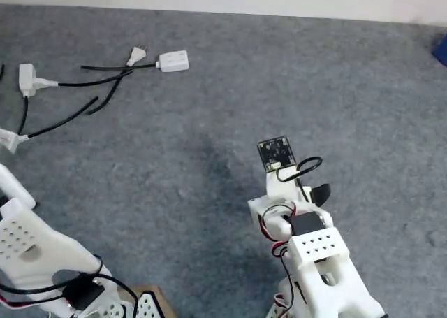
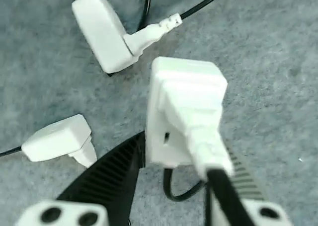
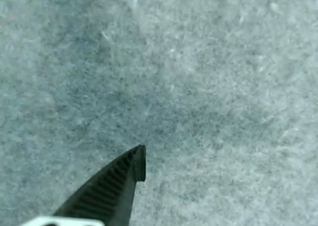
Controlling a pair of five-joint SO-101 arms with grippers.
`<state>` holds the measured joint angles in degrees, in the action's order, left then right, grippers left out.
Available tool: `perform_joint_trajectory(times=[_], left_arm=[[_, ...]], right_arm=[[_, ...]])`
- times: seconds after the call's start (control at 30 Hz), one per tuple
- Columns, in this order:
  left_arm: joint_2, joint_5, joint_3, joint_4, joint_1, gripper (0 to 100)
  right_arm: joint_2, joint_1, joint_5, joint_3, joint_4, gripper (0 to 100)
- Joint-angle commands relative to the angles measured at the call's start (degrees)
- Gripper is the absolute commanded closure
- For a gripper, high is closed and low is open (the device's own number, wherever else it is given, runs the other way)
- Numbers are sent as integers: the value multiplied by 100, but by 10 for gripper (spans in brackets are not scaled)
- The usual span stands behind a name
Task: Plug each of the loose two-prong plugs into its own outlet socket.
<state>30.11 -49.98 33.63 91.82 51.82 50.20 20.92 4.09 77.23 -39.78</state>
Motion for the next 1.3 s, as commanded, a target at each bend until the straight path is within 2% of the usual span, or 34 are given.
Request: perform_joint_trajectory(times=[0.0, 0.2, 0.37, 0.67, 0.73, 0.87, 1.03, 1.13, 1.27], left_arm=[[136, -62, 242, 44, 13, 691], [356, -70, 251, -9, 13, 691], [374, -35, 655, -571, -207, 691], [365, -26, 1349, -765, -1859, 691], [435, 264, 1569, -1222, -2281, 691], [919, 1380, 1622, -3068, -2941, 691], [2079, 1547, 1631, -5468, -3503, 691], [2738, 1547, 1631, -6119, -3679, 691], [3459, 1547, 1824, -6321, -3741, 691]], right_arm=[[110, -40, -79, -31, 84, 452], [110, -40, -79, -31, 84, 452], [119, -40, -79, -31, 84, 452], [92, -66, -88, -66, 75, 452], [92, -66, -88, -66, 75, 452], [84, -66, -88, -40, 75, 452], [84, -66, -88, -40, 75, 452], [84, -66, -79, -40, 75, 452], [84, -48, -70, -40, 75, 452]])
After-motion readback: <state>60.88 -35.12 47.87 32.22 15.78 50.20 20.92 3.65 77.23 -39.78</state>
